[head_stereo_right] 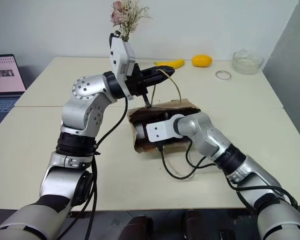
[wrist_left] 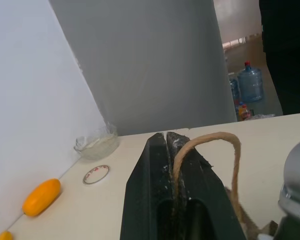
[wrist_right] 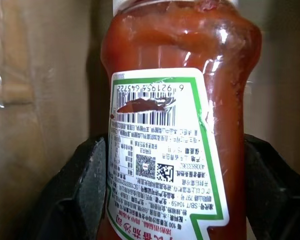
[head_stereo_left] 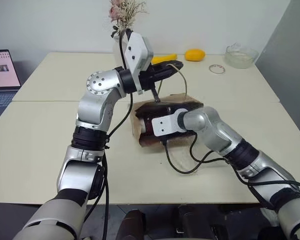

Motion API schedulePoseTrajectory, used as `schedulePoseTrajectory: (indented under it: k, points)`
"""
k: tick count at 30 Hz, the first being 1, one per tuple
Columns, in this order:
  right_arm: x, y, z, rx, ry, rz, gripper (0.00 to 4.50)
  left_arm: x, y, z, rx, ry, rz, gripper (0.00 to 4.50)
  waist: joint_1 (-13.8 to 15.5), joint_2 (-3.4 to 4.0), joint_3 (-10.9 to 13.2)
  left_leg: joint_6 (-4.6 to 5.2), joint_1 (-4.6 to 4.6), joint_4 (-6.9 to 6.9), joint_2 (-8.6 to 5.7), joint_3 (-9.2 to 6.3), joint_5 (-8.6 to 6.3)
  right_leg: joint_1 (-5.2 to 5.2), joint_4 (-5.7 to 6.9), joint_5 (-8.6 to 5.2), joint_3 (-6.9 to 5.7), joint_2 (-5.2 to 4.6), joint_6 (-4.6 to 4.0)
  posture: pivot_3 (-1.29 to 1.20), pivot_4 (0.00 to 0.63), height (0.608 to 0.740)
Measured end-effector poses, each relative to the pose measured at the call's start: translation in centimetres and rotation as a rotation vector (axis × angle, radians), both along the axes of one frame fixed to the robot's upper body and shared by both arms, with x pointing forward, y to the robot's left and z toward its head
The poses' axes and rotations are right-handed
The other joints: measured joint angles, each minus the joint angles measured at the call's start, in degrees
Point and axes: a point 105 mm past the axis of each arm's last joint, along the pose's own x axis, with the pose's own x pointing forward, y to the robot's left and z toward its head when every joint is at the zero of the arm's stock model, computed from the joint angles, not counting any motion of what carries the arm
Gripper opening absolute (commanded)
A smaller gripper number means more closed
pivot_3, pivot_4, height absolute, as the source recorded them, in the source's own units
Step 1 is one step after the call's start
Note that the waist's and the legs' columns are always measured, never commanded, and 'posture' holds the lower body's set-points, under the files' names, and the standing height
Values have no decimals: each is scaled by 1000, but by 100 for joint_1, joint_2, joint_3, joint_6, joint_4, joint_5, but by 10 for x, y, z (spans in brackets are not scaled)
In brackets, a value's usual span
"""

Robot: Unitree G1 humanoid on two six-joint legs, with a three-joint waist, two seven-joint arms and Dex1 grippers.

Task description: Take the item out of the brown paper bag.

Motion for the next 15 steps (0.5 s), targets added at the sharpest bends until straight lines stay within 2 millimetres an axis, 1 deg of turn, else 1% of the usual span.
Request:
schedulePoseTrajectory:
  k: [2,6,8,11,13,15]
  points:
    - [-4,-4,11,23,-8,10,3198,2,1,-2,4,3,9,0,0,0,0,0,1,0,-1,0,0,2,-1,0,-1,0,0,0,150,740]
    - [-10,-15,15,35,27,9,3198,5,2,-4,12,0,21,0,0,-1,0,0,0,0,-2,3,0,1,-3,0,-1,0,0,0,150,740]
    - [-16,-21,20,54,46,20,3198,6,3,-6,17,0,31,0,2,-1,1,0,0,-1,-2,3,0,1,-5,0,-2,-1,0,0,150,740]
    - [-27,-29,34,97,75,49,3197,10,5,-9,19,6,46,0,3,-2,1,0,0,-1,-1,3,0,2,-5,0,-3,0,1,0,150,740]
    - [-37,-31,42,142,113,81,3197,11,5,-9,21,5,54,0,3,-2,1,0,0,-1,0,1,0,2,-5,0,-3,0,1,0,150,740]
    - [-45,-33,47,183,155,108,3197,12,6,-9,24,1,63,0,4,-2,1,0,1,-1,0,0,0,3,-5,0,-2,0,1,0,150,740]
